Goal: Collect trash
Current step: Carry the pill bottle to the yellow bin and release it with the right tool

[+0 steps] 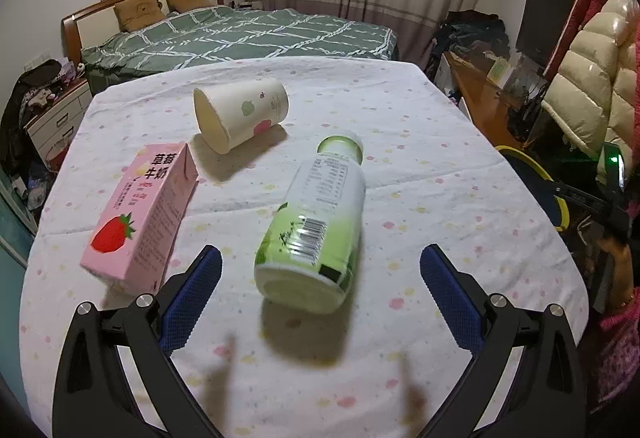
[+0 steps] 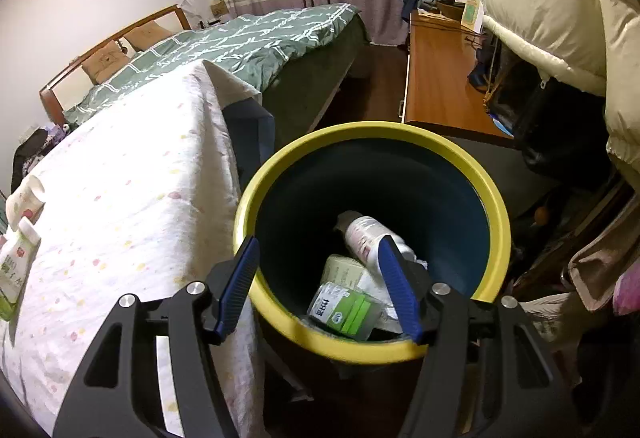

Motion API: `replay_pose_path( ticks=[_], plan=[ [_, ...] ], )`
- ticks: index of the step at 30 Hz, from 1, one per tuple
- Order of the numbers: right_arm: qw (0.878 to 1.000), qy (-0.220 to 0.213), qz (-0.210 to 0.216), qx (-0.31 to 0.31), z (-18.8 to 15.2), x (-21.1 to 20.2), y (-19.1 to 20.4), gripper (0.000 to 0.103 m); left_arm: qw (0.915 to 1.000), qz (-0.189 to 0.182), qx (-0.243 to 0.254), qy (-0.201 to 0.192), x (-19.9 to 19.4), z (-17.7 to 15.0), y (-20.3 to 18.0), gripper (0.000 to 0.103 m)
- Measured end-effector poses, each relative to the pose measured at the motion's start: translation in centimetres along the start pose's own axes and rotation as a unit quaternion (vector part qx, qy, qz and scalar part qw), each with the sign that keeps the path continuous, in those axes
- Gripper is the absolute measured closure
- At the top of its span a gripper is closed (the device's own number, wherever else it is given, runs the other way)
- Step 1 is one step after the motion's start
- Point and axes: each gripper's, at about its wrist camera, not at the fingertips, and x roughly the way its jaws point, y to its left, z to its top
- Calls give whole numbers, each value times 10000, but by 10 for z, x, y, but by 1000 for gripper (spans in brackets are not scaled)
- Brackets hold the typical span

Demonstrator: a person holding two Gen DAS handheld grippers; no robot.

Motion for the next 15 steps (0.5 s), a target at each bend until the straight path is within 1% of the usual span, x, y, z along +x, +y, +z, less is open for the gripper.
replay_pose_path(
  ticks=[3,6,9,12,15],
  plan=[
    [10000,10,37,18,-2,-3,-1,44,9999,10,-23,151,12,-3,2,20],
    [10000,24,56,41,-3,-3,-3,44,9997,-12,-32,238,19,-9,3,23],
    [9999,50,73,52,-4,-2,-4,44,9998,-39,-30,191,21,-11,4,30],
    [9999,78,102,66,-6,0,-3,44,9999,-37,14,118,23,-10,4,33],
    [9998,101,147,60,-8,1,-3,44,9999,-61,0,158,28,-10,6,44]
  ],
)
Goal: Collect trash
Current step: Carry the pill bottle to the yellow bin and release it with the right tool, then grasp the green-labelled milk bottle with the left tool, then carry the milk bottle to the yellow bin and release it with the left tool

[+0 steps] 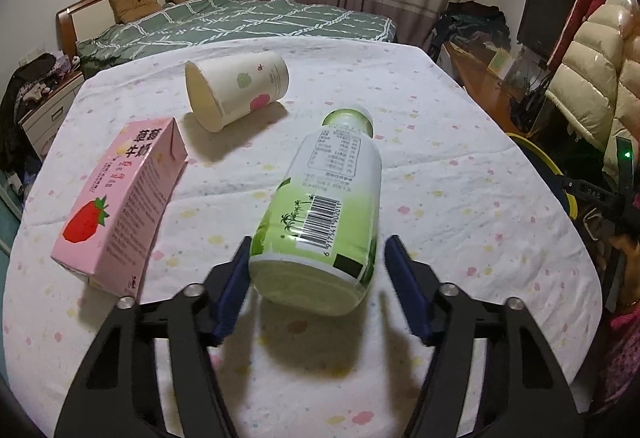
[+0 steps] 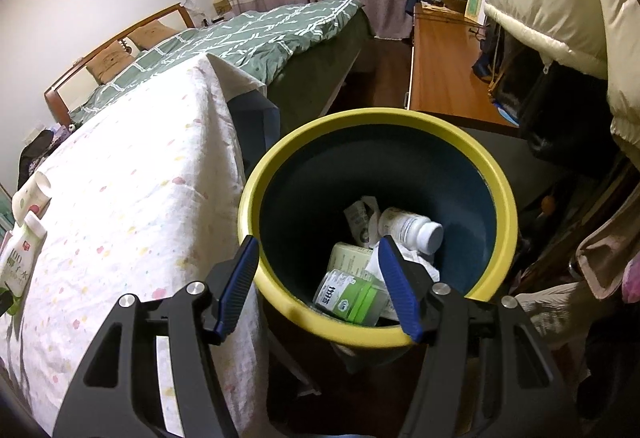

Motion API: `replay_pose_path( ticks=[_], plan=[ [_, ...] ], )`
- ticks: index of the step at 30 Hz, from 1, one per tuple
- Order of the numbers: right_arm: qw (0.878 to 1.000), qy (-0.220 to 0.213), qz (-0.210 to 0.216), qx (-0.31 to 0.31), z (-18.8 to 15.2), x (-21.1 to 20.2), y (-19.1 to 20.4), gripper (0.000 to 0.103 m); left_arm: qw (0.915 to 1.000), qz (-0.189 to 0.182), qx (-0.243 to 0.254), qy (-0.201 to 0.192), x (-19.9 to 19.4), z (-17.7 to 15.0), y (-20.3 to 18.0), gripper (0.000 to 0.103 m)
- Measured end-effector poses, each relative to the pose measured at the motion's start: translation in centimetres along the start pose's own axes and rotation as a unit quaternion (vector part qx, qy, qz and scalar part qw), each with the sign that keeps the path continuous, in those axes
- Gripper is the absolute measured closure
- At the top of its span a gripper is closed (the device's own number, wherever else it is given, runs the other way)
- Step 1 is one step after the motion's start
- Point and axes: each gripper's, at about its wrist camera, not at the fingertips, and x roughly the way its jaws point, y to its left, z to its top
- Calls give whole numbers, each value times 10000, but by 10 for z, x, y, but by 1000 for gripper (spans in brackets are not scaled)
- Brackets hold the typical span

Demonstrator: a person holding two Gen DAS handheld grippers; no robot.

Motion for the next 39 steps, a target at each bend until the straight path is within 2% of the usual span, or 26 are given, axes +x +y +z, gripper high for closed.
replay_pose_path(
  ticks=[4,10,16,22,28,39],
  plan=[
    [10000,-2,39,-3,0,-2,-1,44,9999,-94,-92,-8,1,1,3,47],
    [10000,-47,81,-18,0,-8,1,44,9995,67,56,-296,-12,7,-2,48],
    [9999,-109,124,-18,1,-14,3,44,9968,143,288,-736,-34,35,-8,49],
    [9998,-144,149,5,-2,-19,2,44,9931,349,514,-995,-43,63,-20,50],
    [9996,-224,174,86,-2,-26,-6,44,9916,343,665,-1058,-45,83,-34,50],
    [9989,-308,251,230,-8,-37,-21,44,9901,96,873,-1096,-51,91,-72,51]
  ],
)
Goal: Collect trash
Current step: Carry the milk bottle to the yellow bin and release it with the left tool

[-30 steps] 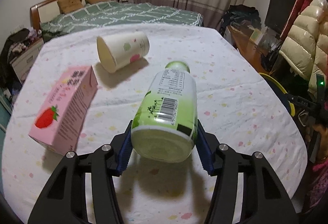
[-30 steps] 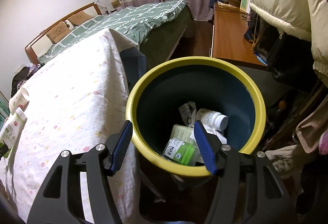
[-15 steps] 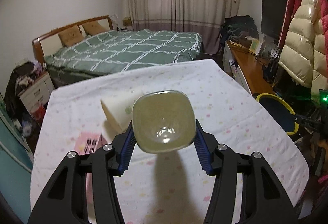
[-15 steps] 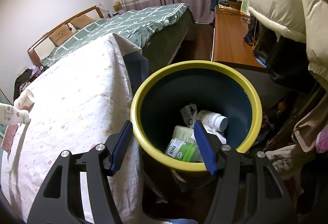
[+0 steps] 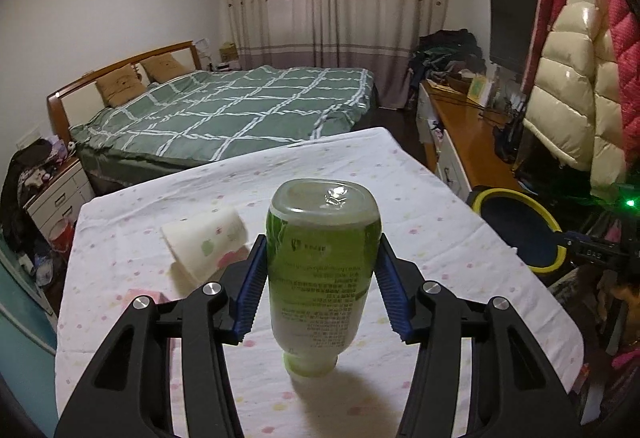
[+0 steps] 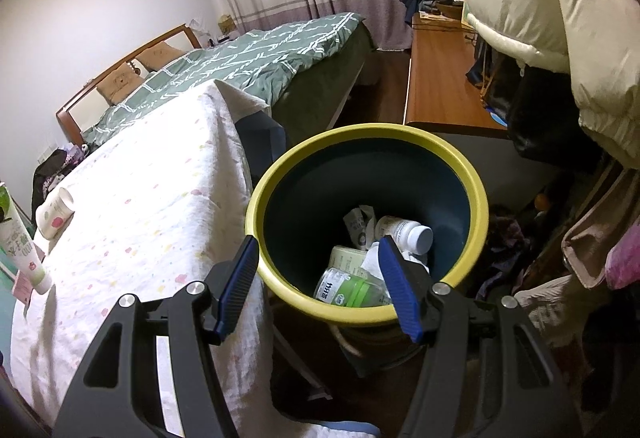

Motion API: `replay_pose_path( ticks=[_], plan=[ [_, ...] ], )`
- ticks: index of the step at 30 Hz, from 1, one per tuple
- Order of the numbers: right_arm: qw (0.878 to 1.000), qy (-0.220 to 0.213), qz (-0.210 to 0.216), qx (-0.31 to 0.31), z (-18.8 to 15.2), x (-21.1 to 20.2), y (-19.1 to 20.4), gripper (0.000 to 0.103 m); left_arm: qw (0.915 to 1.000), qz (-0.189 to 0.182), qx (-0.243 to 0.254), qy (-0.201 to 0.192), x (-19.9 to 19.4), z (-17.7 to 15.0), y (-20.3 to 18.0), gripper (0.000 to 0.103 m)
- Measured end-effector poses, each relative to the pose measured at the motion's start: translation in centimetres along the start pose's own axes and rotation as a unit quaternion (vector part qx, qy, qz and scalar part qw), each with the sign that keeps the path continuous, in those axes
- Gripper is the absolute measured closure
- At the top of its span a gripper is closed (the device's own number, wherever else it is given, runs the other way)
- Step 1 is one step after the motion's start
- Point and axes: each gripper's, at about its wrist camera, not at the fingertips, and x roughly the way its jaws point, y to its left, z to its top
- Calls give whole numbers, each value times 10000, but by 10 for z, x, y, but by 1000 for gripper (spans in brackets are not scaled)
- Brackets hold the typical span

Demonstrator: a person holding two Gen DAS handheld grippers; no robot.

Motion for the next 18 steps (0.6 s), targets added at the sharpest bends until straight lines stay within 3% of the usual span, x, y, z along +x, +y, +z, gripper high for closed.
replay_pose_path(
  ticks=[10,18],
  plan=[
    [9995,-263,10,145,-3,-26,-18,44,9963,-727,429,-148,-2,28,-70,51],
    [9982,-480,-172,322,-8,-54,-49,44,9831,-1620,854,-45,26,63,-159,51]
  ],
)
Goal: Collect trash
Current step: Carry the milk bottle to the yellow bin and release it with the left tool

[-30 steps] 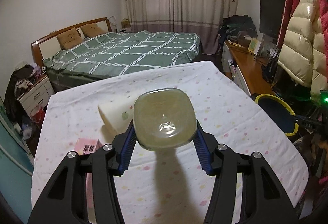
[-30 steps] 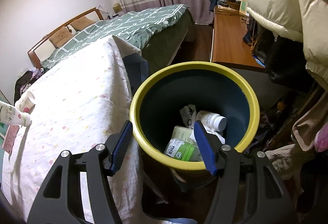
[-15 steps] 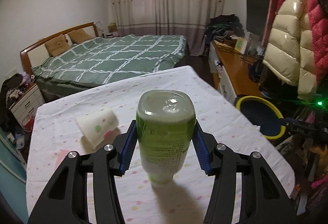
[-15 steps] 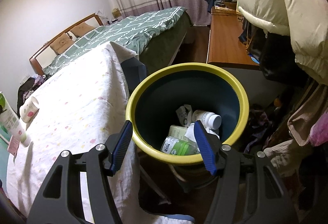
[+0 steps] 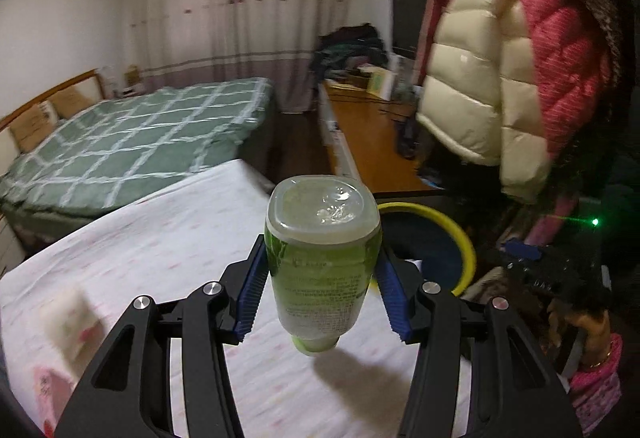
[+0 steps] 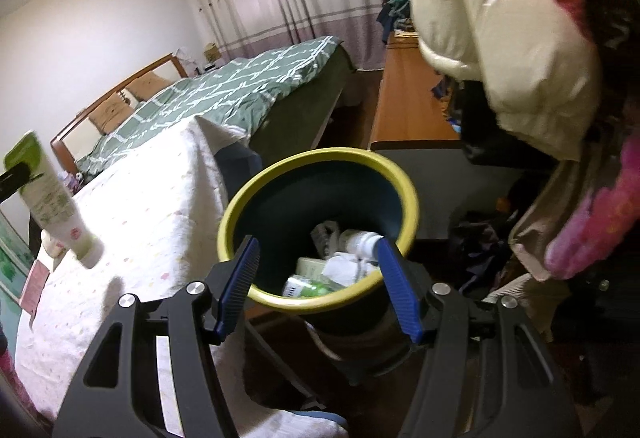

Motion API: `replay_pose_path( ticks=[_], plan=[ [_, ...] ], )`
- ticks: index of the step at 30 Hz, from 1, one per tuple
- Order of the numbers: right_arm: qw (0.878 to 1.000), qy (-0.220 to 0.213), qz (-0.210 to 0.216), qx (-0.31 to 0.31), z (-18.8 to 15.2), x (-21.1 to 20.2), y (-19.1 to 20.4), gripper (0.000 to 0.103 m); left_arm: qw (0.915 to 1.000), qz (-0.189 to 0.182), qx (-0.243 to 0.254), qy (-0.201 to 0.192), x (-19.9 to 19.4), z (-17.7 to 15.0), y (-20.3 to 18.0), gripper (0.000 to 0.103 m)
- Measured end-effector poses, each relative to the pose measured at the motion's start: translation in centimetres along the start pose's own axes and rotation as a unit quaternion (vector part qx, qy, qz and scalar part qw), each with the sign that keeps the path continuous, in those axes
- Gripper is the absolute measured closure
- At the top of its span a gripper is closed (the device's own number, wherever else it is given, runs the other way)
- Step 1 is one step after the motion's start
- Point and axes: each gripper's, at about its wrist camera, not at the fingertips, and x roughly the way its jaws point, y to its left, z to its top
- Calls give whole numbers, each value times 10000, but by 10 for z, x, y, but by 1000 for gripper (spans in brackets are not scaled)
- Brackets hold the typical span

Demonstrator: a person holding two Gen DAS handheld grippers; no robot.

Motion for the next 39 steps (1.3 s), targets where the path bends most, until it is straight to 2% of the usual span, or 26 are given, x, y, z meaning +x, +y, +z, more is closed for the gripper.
replay_pose_path(
  ticks=[8,11,14,15,17,21,28,35,39],
  plan=[
    [9992,-77,-171,367,-9,-11,-38,44,9975,-567,303,299,80,32,-72,51],
    [9988,-48,-191,457,-12,-9,-46,44,9967,-609,315,427,111,34,-90,51],
    [9985,-29,-205,502,-15,-8,-52,44,9972,-471,266,524,136,32,-95,50],
    [9984,-31,-206,517,-15,-9,-53,44,9974,-381,279,539,144,31,-98,38],
    [9983,-29,-200,542,-13,-8,-53,44,9982,-208,294,490,150,28,-100,23],
    [9986,-14,-170,508,-14,-8,-49,44,9982,-193,185,528,144,20,-91,20],
    [9993,33,-26,367,-15,-3,-30,44,9989,87,-29,451,97,-1,-46,12],
    [9998,120,143,72,-4,5,6,44,9962,647,-335,470,44,-42,21,9],
    [9991,169,317,-203,7,13,40,44,9924,914,-597,562,20,-71,63,9]
  ],
)
